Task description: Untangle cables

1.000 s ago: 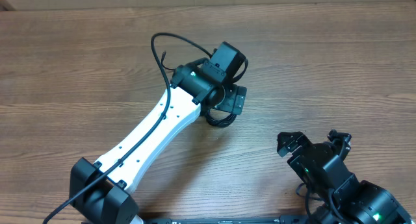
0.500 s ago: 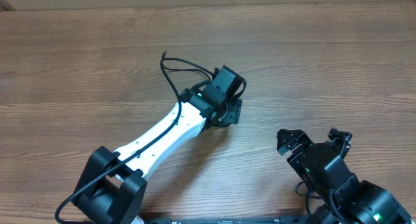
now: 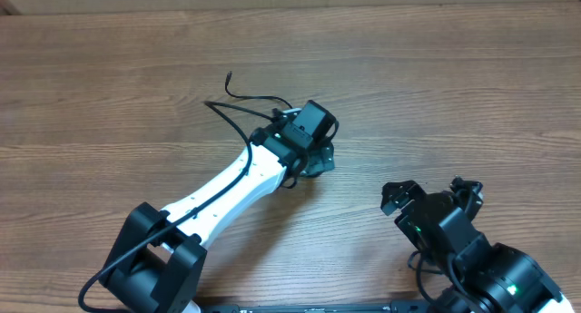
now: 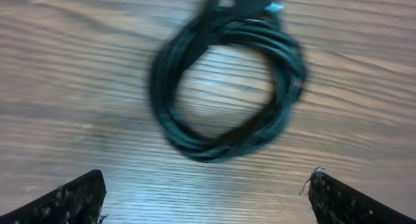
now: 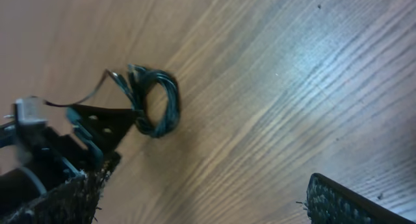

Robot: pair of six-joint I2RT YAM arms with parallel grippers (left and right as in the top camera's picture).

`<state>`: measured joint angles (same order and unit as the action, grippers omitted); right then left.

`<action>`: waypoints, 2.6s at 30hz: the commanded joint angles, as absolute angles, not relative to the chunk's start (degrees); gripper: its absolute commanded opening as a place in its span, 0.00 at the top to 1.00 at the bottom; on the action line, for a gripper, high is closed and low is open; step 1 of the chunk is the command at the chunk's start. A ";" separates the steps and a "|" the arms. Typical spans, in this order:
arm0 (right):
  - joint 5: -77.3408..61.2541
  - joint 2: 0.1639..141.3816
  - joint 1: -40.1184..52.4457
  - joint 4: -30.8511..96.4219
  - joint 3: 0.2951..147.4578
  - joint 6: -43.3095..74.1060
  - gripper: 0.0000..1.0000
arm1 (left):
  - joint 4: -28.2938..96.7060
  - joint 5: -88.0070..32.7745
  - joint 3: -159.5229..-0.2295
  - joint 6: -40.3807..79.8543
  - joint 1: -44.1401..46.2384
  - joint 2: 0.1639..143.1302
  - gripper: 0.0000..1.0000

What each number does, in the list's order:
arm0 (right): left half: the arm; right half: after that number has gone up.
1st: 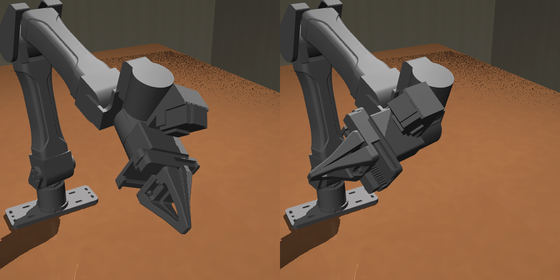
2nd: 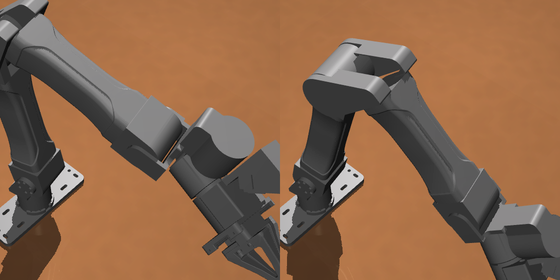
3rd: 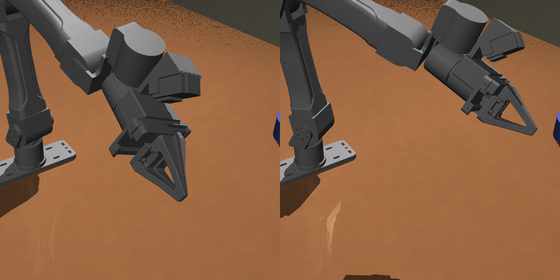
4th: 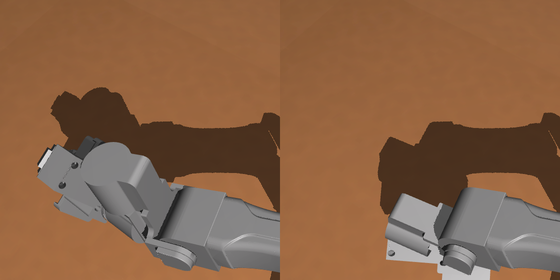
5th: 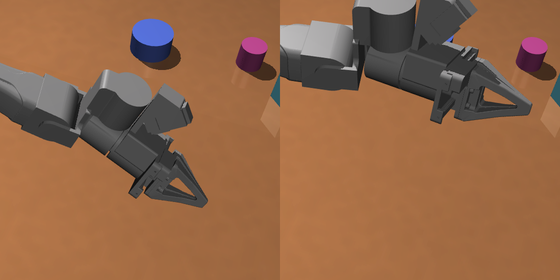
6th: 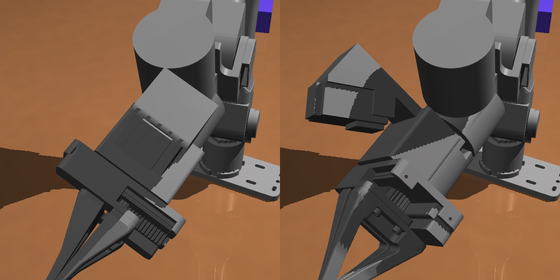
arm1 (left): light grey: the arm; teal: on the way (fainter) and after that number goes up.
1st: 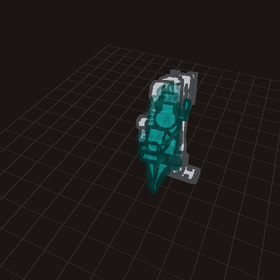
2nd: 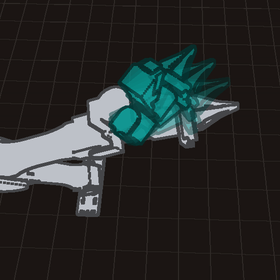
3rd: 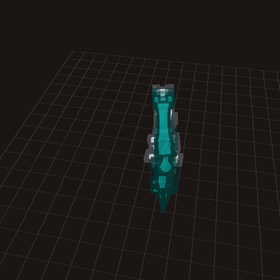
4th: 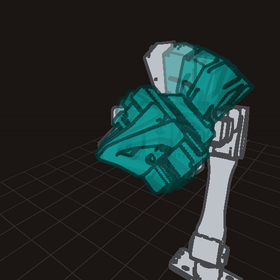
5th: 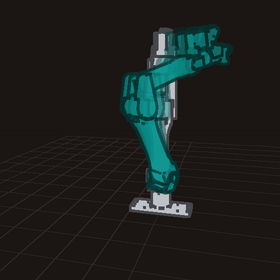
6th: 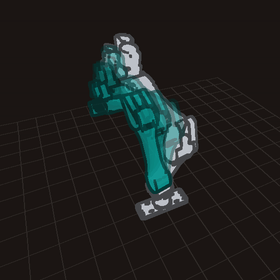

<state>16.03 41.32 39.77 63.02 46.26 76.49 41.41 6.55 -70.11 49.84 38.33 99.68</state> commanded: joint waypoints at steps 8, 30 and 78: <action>13.63 47.22 39.51 62.19 46.02 76.49 0.00 | 40.47 2.39 -69.47 44.51 28.05 100.44 0.13; 11.75 86.02 34.81 18.55 46.02 19.94 0.07 | 51.44 -5.98 -69.54 33.43 5.76 100.29 0.00; -33.21 84.44 18.00 34.30 64.55 49.32 0.96 | 56.36 -32.14 -69.52 37.56 7.70 73.38 0.23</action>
